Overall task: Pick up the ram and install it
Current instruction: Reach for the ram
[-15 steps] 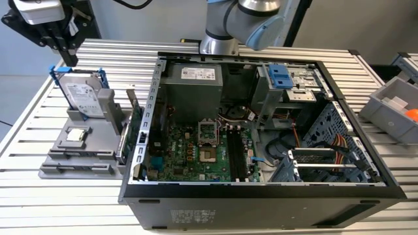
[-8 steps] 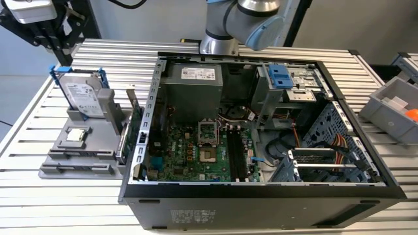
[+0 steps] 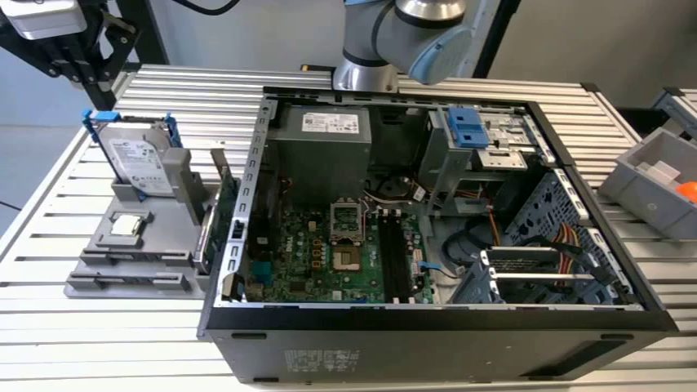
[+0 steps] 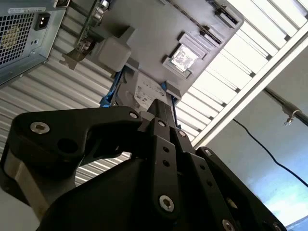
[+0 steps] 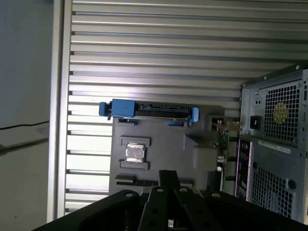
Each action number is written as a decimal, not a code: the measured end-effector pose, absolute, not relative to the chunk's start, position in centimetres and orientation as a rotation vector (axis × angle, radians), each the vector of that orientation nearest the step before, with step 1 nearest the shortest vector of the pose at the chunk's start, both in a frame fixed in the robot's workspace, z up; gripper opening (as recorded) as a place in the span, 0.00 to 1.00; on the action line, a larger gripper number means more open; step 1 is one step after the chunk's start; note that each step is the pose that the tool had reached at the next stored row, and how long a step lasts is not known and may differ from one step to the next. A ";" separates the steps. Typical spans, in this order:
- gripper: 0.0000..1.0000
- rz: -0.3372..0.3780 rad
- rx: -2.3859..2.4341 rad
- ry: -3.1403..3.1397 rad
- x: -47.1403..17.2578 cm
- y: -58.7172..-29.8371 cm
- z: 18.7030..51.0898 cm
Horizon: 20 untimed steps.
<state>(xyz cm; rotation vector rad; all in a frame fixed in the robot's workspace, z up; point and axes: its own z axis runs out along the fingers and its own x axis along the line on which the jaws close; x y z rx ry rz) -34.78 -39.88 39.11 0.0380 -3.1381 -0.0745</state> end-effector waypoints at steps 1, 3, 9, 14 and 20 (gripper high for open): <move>0.00 -0.075 0.038 -3.138 -34.8 -39.9 39.1; 0.00 -0.074 0.038 -3.138 -34.8 -39.9 39.1; 0.00 -0.075 0.038 -3.138 -34.8 -40.1 39.1; 0.00 -0.074 0.038 -3.137 -34.8 -40.5 39.1; 0.00 -0.075 0.038 -3.135 -34.8 -41.1 39.1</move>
